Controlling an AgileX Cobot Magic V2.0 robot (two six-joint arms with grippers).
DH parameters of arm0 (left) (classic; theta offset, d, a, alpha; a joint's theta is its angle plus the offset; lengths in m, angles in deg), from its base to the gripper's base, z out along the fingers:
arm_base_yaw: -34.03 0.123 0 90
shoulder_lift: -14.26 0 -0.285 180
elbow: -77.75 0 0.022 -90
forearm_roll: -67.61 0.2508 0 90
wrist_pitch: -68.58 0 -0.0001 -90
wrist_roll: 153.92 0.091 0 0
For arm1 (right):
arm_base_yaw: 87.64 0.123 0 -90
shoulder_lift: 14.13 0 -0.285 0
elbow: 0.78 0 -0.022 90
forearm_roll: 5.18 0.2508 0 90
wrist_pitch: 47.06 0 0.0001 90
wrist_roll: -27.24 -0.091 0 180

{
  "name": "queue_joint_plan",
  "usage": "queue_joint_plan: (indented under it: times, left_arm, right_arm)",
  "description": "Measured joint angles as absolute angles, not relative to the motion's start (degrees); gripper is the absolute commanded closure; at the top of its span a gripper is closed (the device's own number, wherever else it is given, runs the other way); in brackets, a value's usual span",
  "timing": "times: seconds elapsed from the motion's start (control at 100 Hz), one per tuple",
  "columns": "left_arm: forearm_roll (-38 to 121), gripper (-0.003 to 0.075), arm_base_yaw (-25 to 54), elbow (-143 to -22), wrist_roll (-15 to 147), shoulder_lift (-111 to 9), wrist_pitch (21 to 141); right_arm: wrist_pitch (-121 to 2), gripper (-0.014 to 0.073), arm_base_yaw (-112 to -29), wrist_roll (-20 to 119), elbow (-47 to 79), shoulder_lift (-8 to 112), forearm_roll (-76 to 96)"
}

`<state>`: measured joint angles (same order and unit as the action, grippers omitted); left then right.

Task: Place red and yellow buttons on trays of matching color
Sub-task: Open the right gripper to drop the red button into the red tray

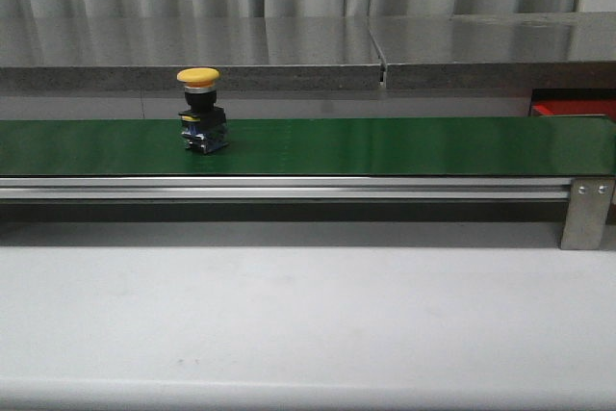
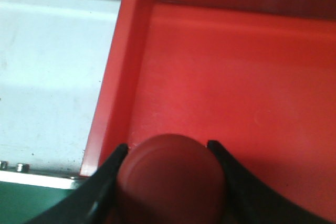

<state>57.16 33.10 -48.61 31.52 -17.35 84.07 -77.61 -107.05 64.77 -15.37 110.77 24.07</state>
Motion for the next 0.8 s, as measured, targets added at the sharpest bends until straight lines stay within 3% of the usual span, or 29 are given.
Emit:
queue_joint_plan:
  times: [0.38,0.47,0.64,0.8]
  left_arm:
    - [57.2,0.0741,33.1,-48.6,31.5,-17.4,84.1]
    - [57.2,0.0741,33.1,-48.6,31.5,-17.4,84.1]
    - [57.2,0.0741,33.1,-48.6,31.5,-17.4,84.1]
    - [57.2,0.0741,33.1,-48.6,31.5,-17.4,84.1]
  right_arm:
    - [-76.5,0.0397,-107.1,64.8,-15.4,115.9,24.4]
    - [-76.3,0.0293,-107.1,64.8,-15.4,116.1,24.4]
    - [-76.2,-0.0063,-107.1,64.8,-15.4,116.1,24.8]
    - [-76.2,-0.0041,-107.1,64.8,-15.4,115.7,24.8]
